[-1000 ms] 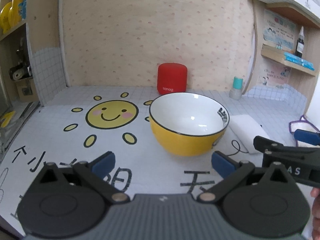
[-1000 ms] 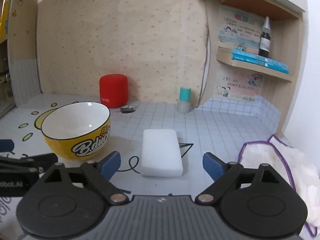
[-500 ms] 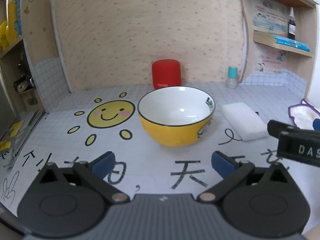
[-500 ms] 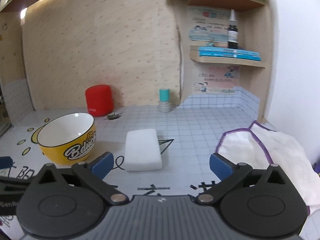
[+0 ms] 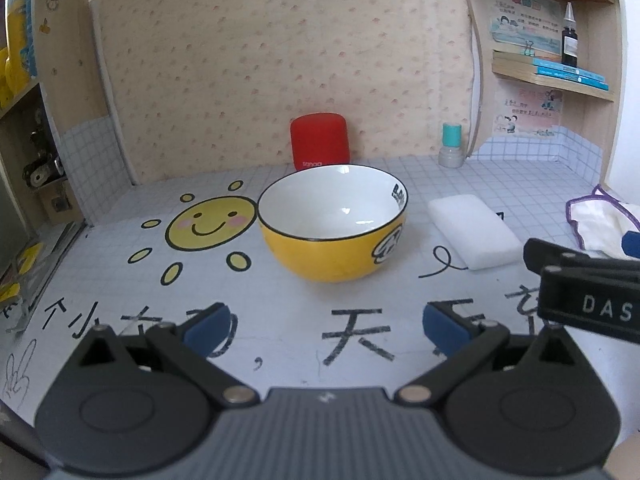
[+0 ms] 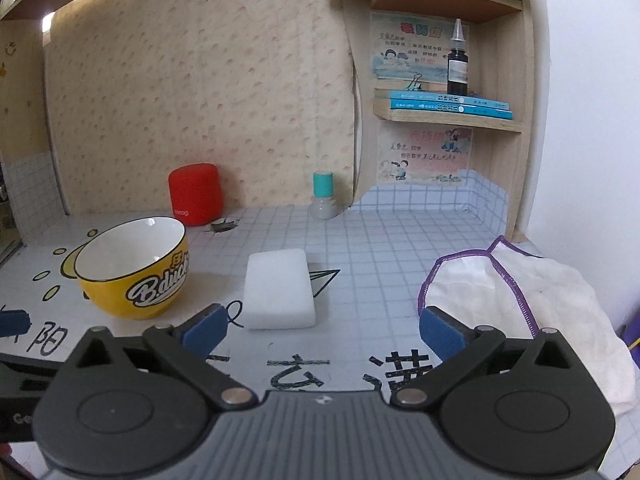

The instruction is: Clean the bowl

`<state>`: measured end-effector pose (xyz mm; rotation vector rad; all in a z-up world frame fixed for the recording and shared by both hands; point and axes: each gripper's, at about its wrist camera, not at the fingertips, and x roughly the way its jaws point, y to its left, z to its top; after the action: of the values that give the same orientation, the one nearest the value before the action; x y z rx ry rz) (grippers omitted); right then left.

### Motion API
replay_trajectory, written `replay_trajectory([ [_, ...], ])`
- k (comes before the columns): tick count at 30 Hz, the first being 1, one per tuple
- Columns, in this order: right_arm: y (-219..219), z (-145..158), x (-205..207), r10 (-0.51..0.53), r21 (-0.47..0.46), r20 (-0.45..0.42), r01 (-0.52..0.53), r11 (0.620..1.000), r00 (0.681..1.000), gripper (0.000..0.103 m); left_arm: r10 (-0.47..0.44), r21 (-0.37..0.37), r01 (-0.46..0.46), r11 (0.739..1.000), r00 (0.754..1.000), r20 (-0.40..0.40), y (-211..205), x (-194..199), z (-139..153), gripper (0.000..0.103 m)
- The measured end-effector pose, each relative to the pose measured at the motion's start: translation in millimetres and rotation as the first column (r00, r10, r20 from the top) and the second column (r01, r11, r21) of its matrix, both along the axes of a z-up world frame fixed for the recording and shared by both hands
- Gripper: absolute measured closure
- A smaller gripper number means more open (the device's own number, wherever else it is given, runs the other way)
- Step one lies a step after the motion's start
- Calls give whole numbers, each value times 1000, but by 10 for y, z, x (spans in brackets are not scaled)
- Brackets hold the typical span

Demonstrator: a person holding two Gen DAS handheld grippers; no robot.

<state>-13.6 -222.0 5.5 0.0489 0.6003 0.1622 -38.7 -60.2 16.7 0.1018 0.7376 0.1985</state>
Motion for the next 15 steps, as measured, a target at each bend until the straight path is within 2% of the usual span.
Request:
replay_trajectory([
  [15, 31, 35, -33, -7, 1, 13, 7, 1000, 1000, 0, -14, -6, 14, 1000, 1000, -7, -10, -13, -12, 0],
])
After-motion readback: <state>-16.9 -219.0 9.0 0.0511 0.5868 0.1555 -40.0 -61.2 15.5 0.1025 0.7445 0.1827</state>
